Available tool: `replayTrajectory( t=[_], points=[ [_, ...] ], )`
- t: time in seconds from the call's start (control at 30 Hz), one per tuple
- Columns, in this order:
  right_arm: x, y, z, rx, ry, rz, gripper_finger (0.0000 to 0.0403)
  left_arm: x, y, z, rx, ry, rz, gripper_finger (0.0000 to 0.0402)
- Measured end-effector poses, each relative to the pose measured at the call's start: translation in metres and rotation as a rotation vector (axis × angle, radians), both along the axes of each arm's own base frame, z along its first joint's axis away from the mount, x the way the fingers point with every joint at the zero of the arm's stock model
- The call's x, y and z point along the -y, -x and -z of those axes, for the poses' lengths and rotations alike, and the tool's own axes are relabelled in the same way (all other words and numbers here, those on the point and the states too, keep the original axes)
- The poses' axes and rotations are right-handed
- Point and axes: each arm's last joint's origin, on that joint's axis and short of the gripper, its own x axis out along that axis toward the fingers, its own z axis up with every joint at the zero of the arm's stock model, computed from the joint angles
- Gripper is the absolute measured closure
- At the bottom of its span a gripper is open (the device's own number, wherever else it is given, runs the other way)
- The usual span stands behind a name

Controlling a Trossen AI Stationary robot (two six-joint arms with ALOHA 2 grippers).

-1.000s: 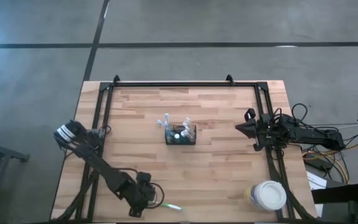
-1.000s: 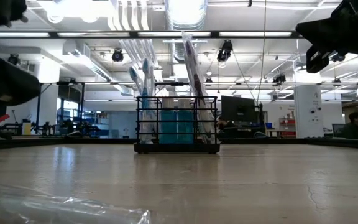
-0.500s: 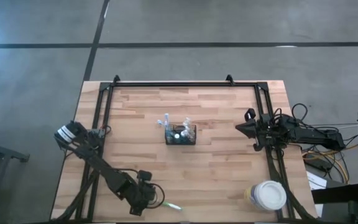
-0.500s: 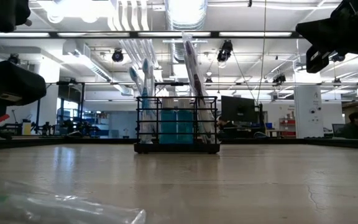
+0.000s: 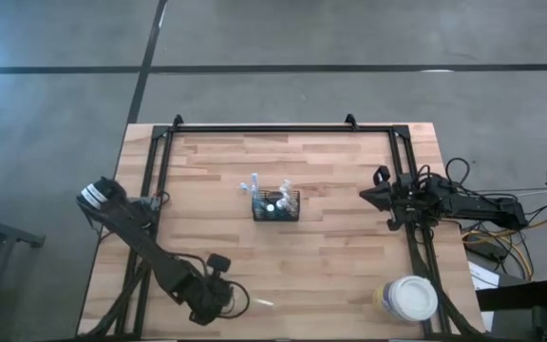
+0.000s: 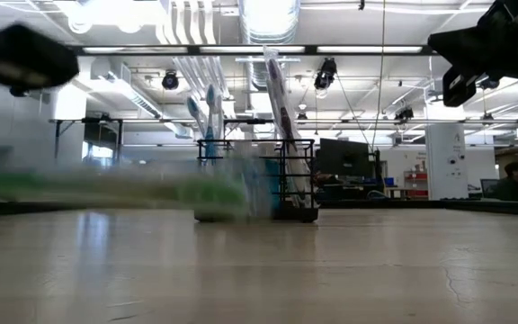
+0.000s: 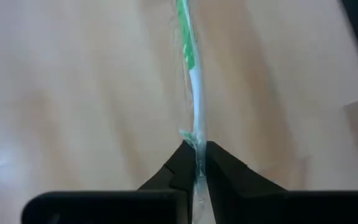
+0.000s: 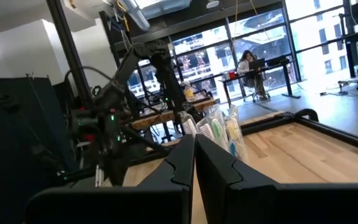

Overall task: Pick & Place toothbrushing station
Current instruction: Put the green toothbrush into the black mesh organizer

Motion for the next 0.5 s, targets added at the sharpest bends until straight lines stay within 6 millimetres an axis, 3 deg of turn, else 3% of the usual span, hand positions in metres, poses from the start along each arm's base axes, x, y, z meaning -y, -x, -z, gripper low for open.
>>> replayTrajectory(
  t=[0.37, 0.5],
  points=[
    [0.000, -0.004, 0.003, -0.047, 0.000, 0.000, 0.0390, -0.048, 0.019, -0.088, 0.126, -0.300, -0.002, 0.0379],
    [0.000, -0.007, -0.006, -0.085, 0.049, 0.002, 0.0390, -0.073, 0.018, -0.111, 0.205, -0.401, -0.017, 0.0383]
  ],
)
